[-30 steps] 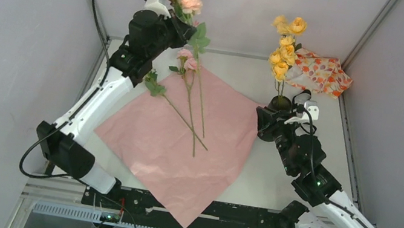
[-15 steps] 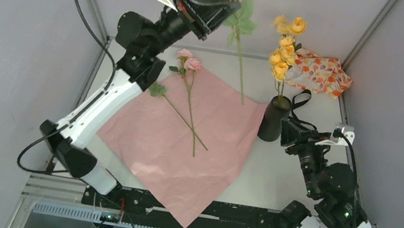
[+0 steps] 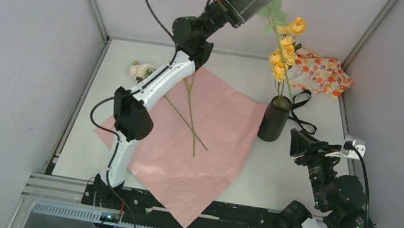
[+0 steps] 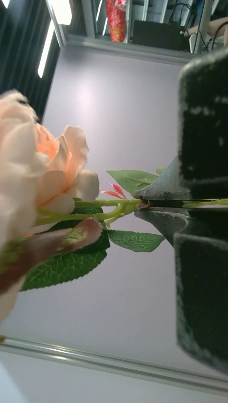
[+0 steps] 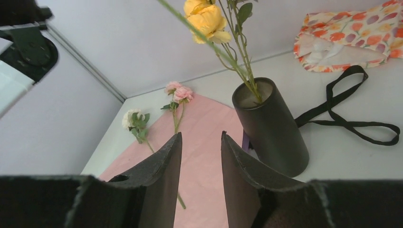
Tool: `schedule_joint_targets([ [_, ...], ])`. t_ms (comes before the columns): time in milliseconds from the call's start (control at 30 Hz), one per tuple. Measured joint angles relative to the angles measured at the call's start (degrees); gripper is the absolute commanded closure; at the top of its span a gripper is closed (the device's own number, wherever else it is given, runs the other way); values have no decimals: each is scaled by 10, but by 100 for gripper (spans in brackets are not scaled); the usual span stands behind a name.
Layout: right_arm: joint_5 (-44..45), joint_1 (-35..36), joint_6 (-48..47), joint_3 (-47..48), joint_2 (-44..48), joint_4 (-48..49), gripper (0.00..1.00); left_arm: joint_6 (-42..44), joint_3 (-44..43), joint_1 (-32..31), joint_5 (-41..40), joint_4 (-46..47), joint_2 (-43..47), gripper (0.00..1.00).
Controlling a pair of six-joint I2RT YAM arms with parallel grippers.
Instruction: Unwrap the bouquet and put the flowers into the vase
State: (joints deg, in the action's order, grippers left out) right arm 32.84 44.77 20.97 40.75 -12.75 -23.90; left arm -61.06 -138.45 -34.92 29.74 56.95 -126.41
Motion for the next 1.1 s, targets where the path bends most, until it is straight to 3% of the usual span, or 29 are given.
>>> schedule_joint_targets([
  [133,12,0,-2,1,4,-8,56,5,130,0,0,6,24,100],
  [267,16,0,-5,1,4,-8,56,12,174,0,5,9,32,100],
  [633,16,0,-5,1,3,-9,56,20,181,-4,5,35,43,100],
  [1100,16,0,-5,1,1,-10,56,138,181,-19,4,-78,75,100],
])
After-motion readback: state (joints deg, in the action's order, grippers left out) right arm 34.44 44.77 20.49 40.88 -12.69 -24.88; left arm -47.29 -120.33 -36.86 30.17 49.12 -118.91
